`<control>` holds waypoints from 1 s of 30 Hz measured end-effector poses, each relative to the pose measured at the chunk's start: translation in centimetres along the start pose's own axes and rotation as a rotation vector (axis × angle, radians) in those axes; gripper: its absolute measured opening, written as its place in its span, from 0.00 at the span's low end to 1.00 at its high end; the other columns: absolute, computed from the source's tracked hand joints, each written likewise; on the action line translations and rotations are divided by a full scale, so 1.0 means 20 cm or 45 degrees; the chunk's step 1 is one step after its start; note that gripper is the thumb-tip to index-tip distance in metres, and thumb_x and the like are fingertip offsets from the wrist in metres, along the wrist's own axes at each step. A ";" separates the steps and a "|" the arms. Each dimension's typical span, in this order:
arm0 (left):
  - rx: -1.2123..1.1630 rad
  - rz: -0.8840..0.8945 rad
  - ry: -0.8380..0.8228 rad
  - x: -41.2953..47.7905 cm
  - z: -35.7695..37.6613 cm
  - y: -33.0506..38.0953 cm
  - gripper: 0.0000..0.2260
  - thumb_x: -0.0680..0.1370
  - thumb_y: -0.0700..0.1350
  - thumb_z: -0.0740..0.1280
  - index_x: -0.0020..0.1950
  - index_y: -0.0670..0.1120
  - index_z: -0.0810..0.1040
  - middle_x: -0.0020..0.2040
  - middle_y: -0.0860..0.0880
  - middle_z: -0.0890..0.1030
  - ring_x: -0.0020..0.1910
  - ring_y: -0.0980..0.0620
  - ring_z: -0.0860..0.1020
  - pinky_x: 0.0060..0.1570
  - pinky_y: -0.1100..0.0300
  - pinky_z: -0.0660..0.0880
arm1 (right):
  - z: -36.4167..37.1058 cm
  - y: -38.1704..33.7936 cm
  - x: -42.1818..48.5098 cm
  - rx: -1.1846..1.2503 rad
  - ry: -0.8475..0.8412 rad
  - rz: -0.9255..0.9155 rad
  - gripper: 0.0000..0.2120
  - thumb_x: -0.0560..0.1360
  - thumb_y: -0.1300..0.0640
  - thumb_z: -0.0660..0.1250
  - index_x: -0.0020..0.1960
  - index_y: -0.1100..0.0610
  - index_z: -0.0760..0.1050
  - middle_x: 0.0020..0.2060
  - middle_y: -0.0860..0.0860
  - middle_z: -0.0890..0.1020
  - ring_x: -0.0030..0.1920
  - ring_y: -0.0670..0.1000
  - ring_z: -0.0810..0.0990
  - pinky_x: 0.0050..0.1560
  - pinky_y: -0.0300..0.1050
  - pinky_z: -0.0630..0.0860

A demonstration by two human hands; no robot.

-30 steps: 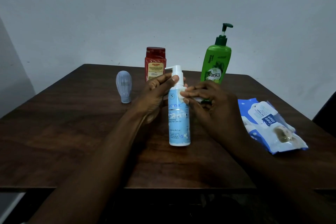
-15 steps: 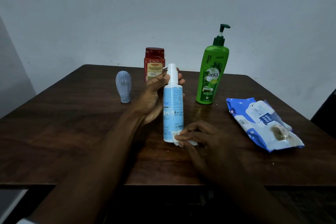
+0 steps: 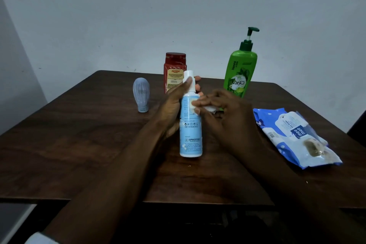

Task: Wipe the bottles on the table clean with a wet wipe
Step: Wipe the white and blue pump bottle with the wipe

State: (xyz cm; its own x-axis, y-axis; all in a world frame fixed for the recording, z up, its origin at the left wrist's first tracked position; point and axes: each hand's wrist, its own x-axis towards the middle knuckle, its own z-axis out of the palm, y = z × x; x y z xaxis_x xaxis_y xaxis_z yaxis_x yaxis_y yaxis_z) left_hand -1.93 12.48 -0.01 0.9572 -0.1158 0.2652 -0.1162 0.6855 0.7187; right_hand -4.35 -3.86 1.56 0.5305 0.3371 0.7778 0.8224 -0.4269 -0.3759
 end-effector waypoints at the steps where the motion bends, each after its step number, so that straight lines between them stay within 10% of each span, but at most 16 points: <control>1: 0.029 0.014 0.007 0.00 0.00 0.00 0.12 0.82 0.48 0.64 0.62 0.43 0.77 0.44 0.49 0.79 0.38 0.55 0.78 0.41 0.60 0.79 | 0.00 0.00 0.04 -0.001 0.017 -0.009 0.08 0.73 0.61 0.75 0.52 0.56 0.86 0.48 0.47 0.83 0.49 0.39 0.79 0.51 0.30 0.76; 7: 0.089 0.033 0.034 0.02 -0.02 -0.02 0.11 0.79 0.50 0.67 0.57 0.46 0.82 0.46 0.48 0.80 0.45 0.51 0.78 0.51 0.55 0.76 | 0.01 0.00 0.10 0.009 0.069 -0.032 0.08 0.73 0.61 0.75 0.52 0.55 0.86 0.47 0.48 0.84 0.48 0.42 0.80 0.48 0.36 0.80; 13: 0.061 0.051 0.038 0.01 -0.02 -0.02 0.12 0.79 0.50 0.67 0.59 0.46 0.81 0.45 0.50 0.77 0.36 0.57 0.78 0.41 0.60 0.78 | 0.01 0.01 0.06 -0.024 0.034 -0.043 0.08 0.73 0.62 0.75 0.52 0.56 0.86 0.48 0.51 0.84 0.49 0.47 0.82 0.50 0.42 0.80; 30: 0.326 0.157 0.227 0.01 0.00 -0.02 0.17 0.77 0.56 0.69 0.59 0.45 0.80 0.37 0.49 0.78 0.32 0.54 0.78 0.35 0.59 0.78 | 0.01 -0.06 -0.41 0.017 -0.216 -0.052 0.07 0.73 0.60 0.75 0.50 0.55 0.85 0.50 0.45 0.82 0.53 0.37 0.79 0.55 0.23 0.70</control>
State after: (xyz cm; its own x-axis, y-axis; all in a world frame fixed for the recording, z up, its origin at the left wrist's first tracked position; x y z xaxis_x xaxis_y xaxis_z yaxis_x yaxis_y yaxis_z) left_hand -1.80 12.10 -0.25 0.9605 0.0999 0.2599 -0.2752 0.4813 0.8322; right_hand -9.61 -5.91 -4.42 0.5225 0.4913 0.6969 0.8462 -0.3989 -0.3533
